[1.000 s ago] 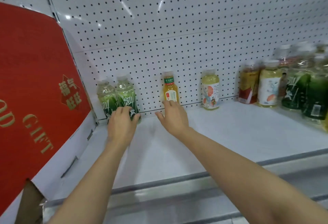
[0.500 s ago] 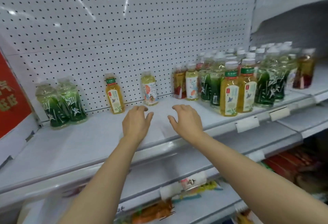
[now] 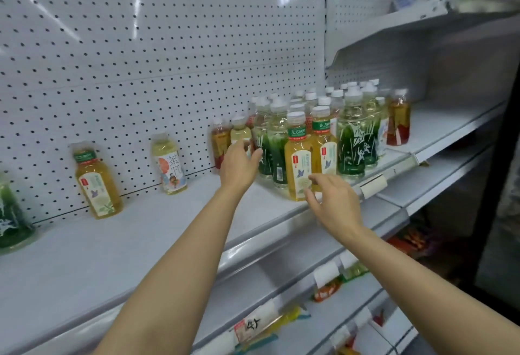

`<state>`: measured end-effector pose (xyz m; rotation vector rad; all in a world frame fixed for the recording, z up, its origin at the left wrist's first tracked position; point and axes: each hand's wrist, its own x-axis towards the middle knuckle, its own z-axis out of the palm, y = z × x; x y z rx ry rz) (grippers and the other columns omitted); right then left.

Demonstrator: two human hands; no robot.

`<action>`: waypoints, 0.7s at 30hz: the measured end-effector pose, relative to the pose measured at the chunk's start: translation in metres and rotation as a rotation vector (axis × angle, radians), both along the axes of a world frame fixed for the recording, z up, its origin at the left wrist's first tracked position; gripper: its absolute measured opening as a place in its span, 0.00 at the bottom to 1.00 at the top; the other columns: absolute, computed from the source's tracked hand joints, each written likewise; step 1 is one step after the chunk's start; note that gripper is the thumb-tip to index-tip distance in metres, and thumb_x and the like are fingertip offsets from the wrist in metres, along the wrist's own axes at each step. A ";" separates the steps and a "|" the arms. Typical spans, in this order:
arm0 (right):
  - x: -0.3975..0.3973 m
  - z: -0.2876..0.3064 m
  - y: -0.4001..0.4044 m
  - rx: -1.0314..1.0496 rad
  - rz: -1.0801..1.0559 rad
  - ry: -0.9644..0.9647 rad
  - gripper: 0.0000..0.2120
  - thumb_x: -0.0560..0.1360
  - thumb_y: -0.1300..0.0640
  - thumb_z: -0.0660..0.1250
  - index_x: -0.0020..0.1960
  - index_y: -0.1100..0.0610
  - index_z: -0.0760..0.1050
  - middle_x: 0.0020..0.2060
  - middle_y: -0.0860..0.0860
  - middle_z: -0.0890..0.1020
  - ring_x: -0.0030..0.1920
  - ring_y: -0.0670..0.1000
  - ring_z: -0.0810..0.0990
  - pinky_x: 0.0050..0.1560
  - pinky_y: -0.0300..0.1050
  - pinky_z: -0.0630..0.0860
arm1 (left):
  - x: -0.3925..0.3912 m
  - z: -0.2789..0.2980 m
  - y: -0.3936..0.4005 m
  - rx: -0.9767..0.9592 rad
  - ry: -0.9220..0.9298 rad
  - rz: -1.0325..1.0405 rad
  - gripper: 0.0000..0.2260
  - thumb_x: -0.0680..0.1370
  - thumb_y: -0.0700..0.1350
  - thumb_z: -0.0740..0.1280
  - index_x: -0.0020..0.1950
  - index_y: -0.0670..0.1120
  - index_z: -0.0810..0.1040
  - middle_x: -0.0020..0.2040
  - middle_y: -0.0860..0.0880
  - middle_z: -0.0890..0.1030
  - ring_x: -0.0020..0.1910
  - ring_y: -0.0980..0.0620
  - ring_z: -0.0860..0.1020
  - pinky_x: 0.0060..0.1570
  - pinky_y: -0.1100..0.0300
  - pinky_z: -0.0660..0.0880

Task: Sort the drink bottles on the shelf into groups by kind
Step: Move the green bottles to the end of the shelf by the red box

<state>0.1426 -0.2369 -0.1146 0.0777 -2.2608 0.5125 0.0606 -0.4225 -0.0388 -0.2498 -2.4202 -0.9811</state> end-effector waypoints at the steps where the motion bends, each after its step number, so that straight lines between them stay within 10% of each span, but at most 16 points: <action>1: -0.002 0.001 0.009 -0.012 -0.024 -0.002 0.14 0.74 0.54 0.70 0.57 0.59 0.80 0.49 0.54 0.84 0.49 0.56 0.80 0.48 0.50 0.76 | -0.008 0.008 0.009 0.071 -0.014 -0.031 0.20 0.80 0.52 0.66 0.68 0.42 0.74 0.63 0.44 0.79 0.61 0.44 0.78 0.57 0.51 0.74; 13: -0.044 -0.001 0.101 -0.270 -0.197 -0.079 0.19 0.79 0.52 0.64 0.67 0.58 0.70 0.61 0.52 0.77 0.61 0.53 0.75 0.58 0.49 0.73 | -0.073 0.014 0.049 0.367 -0.257 -0.295 0.30 0.74 0.50 0.75 0.73 0.47 0.70 0.67 0.47 0.78 0.64 0.44 0.77 0.59 0.38 0.76; 21: -0.104 0.011 0.124 -0.546 -0.099 -0.116 0.32 0.76 0.49 0.68 0.74 0.59 0.60 0.71 0.56 0.69 0.70 0.56 0.68 0.68 0.58 0.68 | -0.072 -0.001 0.045 0.483 -0.086 -0.158 0.35 0.69 0.56 0.78 0.70 0.44 0.68 0.60 0.52 0.76 0.58 0.50 0.76 0.53 0.54 0.76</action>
